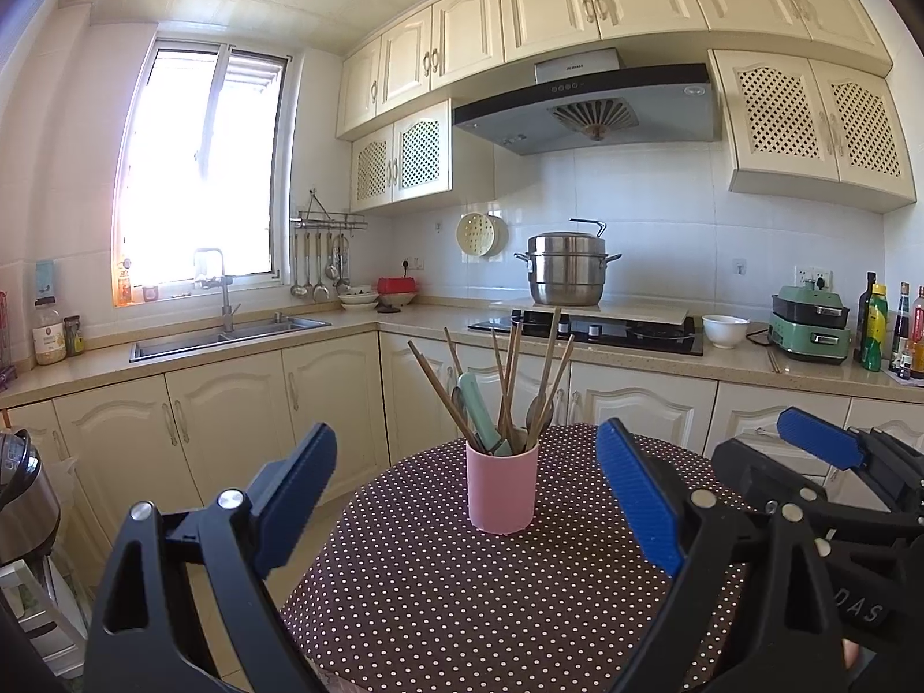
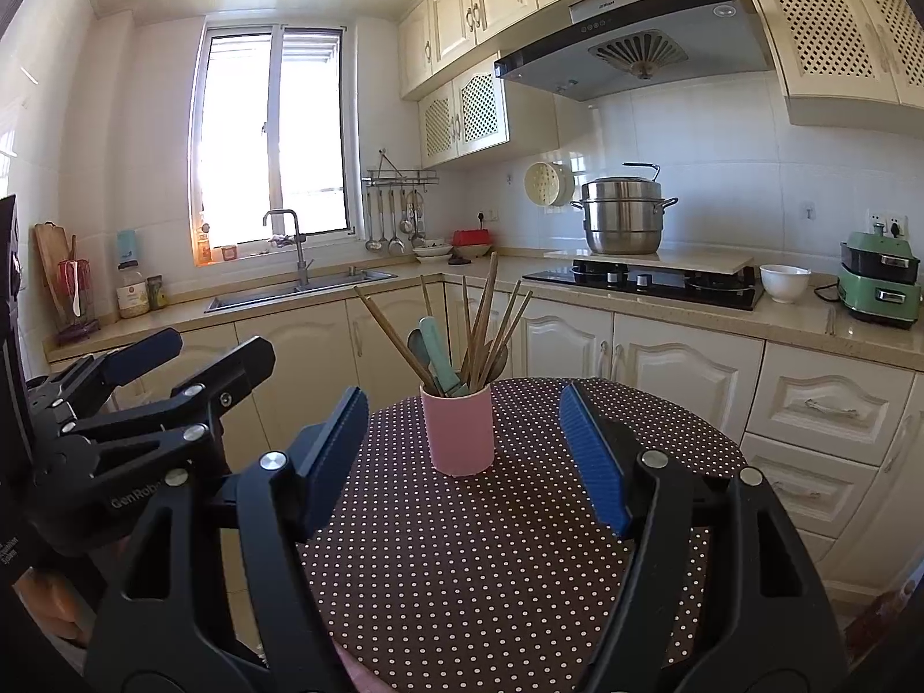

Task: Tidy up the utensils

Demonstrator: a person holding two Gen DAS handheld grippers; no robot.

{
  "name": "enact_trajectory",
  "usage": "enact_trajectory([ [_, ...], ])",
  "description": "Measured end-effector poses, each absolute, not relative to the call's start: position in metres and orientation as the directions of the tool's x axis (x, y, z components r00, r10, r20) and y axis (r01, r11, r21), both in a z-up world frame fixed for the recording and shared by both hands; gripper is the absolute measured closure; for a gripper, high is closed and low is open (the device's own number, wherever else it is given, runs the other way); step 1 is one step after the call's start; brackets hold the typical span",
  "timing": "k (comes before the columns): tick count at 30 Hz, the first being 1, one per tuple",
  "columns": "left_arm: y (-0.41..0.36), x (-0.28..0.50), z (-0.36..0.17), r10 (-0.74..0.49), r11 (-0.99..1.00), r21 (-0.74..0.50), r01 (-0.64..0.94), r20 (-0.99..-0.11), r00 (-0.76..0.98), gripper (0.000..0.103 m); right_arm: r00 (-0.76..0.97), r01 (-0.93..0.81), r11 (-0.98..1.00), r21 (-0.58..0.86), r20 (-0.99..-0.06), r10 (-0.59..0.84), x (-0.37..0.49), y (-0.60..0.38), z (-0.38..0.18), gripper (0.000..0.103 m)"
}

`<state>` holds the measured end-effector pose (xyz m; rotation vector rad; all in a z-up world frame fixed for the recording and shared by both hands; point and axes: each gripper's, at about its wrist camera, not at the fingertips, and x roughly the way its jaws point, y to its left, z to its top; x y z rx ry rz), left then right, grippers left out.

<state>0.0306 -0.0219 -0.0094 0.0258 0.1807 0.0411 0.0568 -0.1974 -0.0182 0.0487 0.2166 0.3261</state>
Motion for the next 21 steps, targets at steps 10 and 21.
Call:
enact_trajectory([
  [10,-0.023,0.060,-0.016,0.072,0.997,0.044,-0.065,-0.195,0.978,0.013,0.916,-0.317,0.943,0.099,-0.225,0.332,0.089,-0.200,-0.022,0.034],
  [21,-0.021,0.108,-0.047,0.073,0.997,0.033,-0.066,-0.320,0.945,0.013,0.891,-0.310,0.943,0.123,-0.307,0.333,0.131,-0.201,-0.049,0.031],
])
